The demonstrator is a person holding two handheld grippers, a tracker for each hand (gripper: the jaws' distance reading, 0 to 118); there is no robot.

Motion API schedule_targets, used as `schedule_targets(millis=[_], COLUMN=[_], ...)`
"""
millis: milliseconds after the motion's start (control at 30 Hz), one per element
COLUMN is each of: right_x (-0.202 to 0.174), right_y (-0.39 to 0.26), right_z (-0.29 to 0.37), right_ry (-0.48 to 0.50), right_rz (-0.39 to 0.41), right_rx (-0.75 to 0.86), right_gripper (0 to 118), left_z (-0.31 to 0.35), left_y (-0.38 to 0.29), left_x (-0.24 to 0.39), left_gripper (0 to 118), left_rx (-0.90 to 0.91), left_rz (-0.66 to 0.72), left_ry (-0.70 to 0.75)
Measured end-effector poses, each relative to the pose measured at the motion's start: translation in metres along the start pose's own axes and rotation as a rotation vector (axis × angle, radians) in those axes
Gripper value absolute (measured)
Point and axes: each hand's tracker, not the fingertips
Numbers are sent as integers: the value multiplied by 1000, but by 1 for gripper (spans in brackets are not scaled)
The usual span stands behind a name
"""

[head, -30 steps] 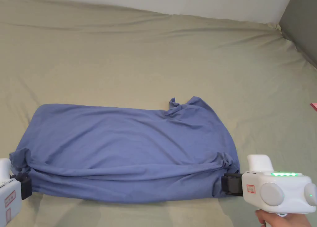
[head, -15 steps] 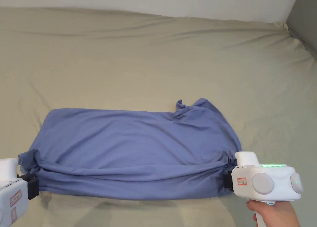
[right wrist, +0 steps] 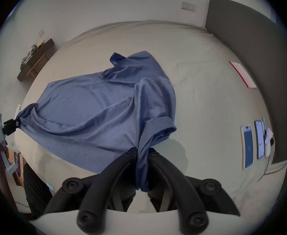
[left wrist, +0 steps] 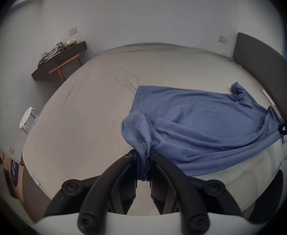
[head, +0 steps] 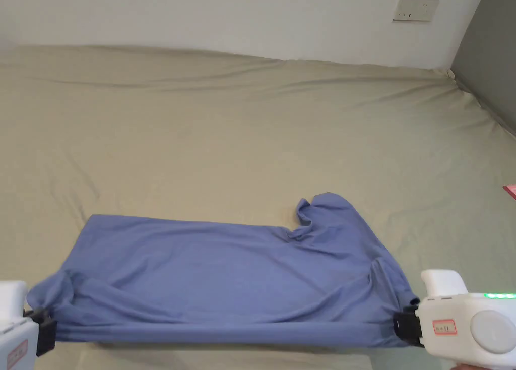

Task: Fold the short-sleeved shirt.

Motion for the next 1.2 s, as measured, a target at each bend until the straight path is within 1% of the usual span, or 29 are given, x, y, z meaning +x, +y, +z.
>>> schedule_targets(millis=[100,133,233,333,433,533,567,600,633,667,700,733,767,800,833,867,900,1000,1067,1100,1167,1200], right_x=[0,3,9,14,18,21,19,18,16,18,19,22,24,25,23,21,17,-6,-28,-39,-66,-77], right_y=[-26,-35,-59,-73,-79,-78,-76,-75,-73,-71,-69,-65,-58,-50,-42,-32,-24,4,18,23,30,31], right_z=[-5,-10,-26,-41,-61,-65,-62,-61,-59,-55,-52,-44,-33,-21,-10,5,17,69,105,119,149,159], right_ry=[-21,-18,-3,5,-3,9,4,-33,-85,-152,-184,-181,-154,-144,-151,-157,-157,-161,-169,-178,-190,-191], right_rz=[4,-15,-79,-109,-119,-152,-148,-119,-73,-22,0,-1,-19,-38,-59,-68,-65,1,57,80,162,187], right_rx=[-43,-64,-124,-154,-174,-177,-178,-182,-174,-169,-157,-118,-67,-23,22,72,126,348,520,576,711,763], right_gripper=[14,14,14,14,14,15,19,35,56,79,99,101,101,101,101,101,101,101,101,101,100,99], left_z=[-5,-18,-28,-37,-49,-49,-49,-49,-48,-46,-43,-40,-35,-29,-23,-14,-5,31,65,78,111,125], left_y=[-30,-42,-66,-79,-86,-84,-82,-81,-79,-77,-75,-71,-64,-56,-47,-35,-23,17,46,54,73,79], left_x=[-3,-9,-10,-11,-8,-2,-2,-3,-3,-2,-3,-3,-3,-3,-5,-7,-7,-6,0,3,13,21], left_gripper=[12,12,12,12,12,12,12,12,13,13,18,35,60,96,111,111,108,108,108,108,107,102], left_rx=[-70,-103,-166,-201,-265,-259,-267,-270,-272,-270,-259,-247,-228,-195,-157,-106,-54,146,318,387,542,600], left_rz=[16,8,-6,-5,-45,-67,-67,-68,-70,-73,-76,-73,-68,-64,-50,-30,-11,41,63,76,94,91], left_ry=[-14,-13,-6,-11,-18,-6,-3,-3,-4,-7,-12,-10,9,17,1,-31,-57,-47,-50,-50,-57,-49])
